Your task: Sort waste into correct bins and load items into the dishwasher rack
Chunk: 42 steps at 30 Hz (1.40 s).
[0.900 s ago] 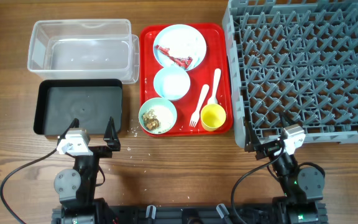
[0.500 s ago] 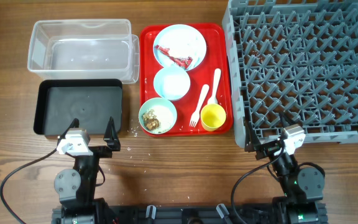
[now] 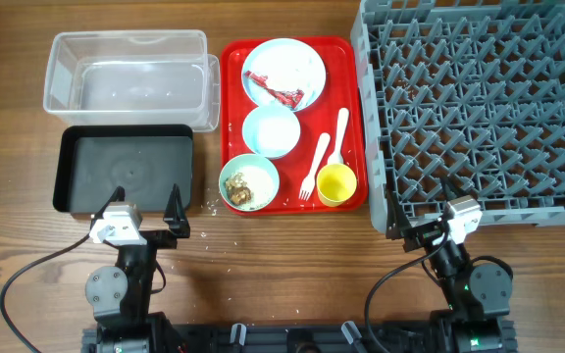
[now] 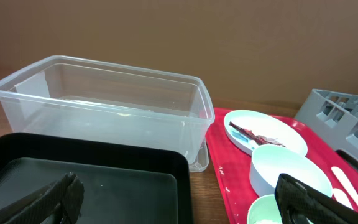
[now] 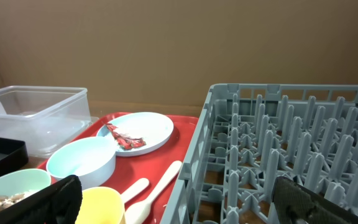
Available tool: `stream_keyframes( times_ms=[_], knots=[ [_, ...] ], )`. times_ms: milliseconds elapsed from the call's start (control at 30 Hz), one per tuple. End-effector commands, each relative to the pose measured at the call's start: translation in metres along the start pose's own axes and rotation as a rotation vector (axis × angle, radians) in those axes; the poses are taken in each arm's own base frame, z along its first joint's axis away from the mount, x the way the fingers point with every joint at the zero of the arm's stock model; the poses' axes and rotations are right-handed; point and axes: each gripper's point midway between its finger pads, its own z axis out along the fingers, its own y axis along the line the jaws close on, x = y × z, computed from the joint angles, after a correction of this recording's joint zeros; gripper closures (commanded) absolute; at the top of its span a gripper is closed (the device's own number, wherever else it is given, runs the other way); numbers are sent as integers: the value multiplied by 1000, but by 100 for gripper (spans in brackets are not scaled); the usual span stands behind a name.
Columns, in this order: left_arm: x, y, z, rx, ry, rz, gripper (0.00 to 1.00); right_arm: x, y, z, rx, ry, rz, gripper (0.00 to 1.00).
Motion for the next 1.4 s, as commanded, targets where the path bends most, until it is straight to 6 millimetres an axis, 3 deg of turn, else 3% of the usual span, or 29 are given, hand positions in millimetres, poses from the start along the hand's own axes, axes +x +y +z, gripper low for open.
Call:
stream_keyframes(
  times_ms=[0,267,400,500,600,700,833,900,967,1067,1100,1167,1200,1233,1267,1300,1367],
  knots=[
    [2,2,0,-8,1,16,0,-2,3,-1,-15,-11,11,0],
    [2,2,0,-8,1,16,0,-2,-6,-1,36,-12,11,0],
    [0,4,0,-20,-10,17,0,-1,-4,0,22,-9,126,0],
    [-10,-11,0,65,-47,28,0,-6,6,-1,-36,-19,112,0],
    [-43,-23,-7,111,-140,51,0,-42,11,-6,-51,-91,56,0],
    [-98,-39,-17,146,-204,70,0,-106,17,-14,-54,-169,-32,0],
    [-152,-58,-7,202,-140,62,0,-155,26,1,-100,-120,-20,0],
    [-186,-65,19,220,-52,41,0,-173,27,19,-115,-34,3,0],
    [-207,-70,53,253,34,19,0,-184,28,35,-131,54,27,0],
    [-220,-95,118,328,209,-13,0,-189,24,55,-119,215,70,0],
    [-215,-114,154,365,318,-16,0,-189,23,61,-116,262,83,0],
    [-188,-140,214,332,524,-5,0,-181,20,72,-110,335,105,0],
    [-173,-146,233,288,591,15,0,-177,19,74,-108,349,109,0],
    [-153,-153,251,249,659,42,0,-171,18,76,-107,369,116,0],
    [-123,-172,268,264,734,60,0,-163,17,79,-103,399,131,0],
    [-95,-193,281,320,773,61,0,-155,16,80,-100,432,144,0],
    [-42,-215,298,347,834,79,0,-143,15,79,-95,479,157,0]
  ],
)
